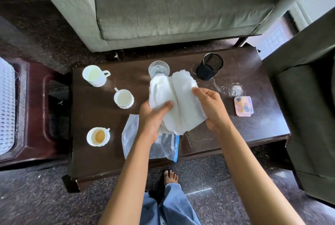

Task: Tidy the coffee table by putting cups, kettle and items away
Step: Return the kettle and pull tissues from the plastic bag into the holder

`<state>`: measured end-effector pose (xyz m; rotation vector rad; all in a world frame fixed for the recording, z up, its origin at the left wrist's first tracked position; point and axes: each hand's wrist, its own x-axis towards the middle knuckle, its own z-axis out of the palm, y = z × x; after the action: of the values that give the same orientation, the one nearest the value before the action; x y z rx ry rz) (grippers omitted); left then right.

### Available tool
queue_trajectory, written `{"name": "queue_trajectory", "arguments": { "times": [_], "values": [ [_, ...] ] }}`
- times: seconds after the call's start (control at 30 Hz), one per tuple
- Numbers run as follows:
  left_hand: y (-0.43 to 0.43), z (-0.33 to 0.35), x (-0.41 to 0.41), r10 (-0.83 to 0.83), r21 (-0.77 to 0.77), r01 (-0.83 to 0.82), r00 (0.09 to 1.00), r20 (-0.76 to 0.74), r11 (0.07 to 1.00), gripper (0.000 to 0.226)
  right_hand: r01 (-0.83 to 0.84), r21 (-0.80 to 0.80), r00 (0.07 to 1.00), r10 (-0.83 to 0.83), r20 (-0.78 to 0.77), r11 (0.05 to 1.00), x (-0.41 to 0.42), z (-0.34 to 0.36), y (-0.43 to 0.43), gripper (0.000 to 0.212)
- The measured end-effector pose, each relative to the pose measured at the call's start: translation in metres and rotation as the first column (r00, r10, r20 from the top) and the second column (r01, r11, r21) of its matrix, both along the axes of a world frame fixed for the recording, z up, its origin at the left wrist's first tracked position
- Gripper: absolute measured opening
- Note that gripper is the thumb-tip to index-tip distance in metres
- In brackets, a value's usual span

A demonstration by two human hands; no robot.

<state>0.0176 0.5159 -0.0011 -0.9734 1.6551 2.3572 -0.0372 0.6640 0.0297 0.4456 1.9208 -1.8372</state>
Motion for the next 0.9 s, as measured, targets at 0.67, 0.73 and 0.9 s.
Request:
{"name": "queue_trajectory", "arguments": {
  "times": [0.67,0.73,0.9],
  "values": [
    [-0.021,-0.015,0.001,-0.05,-0.04,0.051,0.998,0.027,0.998,0.035,-0.061,0.006,0.997,0.061,-0.038,0.998,0.0,-0.019,0.01,0.021],
    [-0.025,-0.018,0.001,-0.049,-0.042,0.05,0.998,0.044,0.998,0.038,-0.04,-0.005,0.999,0.04,-0.019,0.999,0.0,-0.019,0.011,0.028],
    [-0.032,-0.022,-0.001,-0.057,-0.049,0.061,0.995,0.087,0.997,0.044,-0.027,-0.107,0.997,0.034,0.067,0.994,-0.002,-0.025,0.011,0.06]
  ]
}}
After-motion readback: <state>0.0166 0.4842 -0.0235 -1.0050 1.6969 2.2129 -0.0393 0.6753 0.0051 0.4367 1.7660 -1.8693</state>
